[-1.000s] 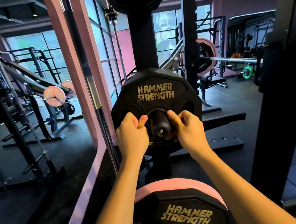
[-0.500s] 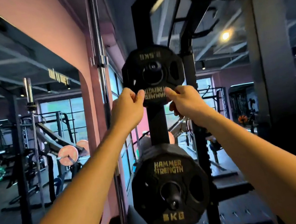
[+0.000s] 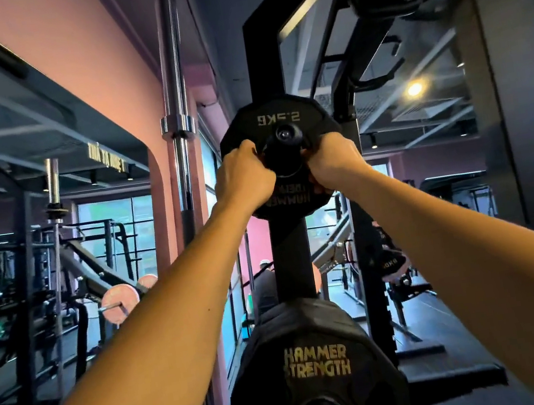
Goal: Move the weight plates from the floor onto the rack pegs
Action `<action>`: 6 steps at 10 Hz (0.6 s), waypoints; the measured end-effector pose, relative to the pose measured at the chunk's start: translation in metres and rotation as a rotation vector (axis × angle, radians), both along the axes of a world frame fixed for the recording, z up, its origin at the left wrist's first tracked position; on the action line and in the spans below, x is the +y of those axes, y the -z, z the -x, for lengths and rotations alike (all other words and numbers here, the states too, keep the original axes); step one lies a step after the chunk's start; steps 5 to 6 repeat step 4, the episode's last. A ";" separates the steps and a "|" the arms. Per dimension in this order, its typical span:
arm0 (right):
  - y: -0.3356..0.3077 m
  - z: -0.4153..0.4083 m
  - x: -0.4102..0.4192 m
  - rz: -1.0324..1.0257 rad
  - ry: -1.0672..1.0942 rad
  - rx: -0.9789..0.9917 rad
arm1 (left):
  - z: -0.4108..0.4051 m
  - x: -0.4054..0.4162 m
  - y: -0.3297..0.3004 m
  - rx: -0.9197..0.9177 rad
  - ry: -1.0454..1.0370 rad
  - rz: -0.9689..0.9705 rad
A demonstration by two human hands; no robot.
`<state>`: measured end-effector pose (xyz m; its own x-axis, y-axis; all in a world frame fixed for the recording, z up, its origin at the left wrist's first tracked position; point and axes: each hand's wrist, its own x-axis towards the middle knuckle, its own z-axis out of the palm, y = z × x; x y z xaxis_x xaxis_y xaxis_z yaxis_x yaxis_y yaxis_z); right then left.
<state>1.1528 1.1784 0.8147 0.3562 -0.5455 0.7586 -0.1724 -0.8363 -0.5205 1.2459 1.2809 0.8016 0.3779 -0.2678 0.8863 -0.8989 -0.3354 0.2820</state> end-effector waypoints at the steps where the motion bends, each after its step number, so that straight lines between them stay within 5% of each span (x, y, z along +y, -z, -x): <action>1: 0.003 -0.020 -0.013 0.103 0.131 -0.020 | -0.016 -0.026 0.001 -0.012 -0.014 0.119; 6: 0.008 -0.011 -0.009 0.079 0.051 -0.022 | -0.015 -0.012 -0.001 -0.005 0.028 -0.020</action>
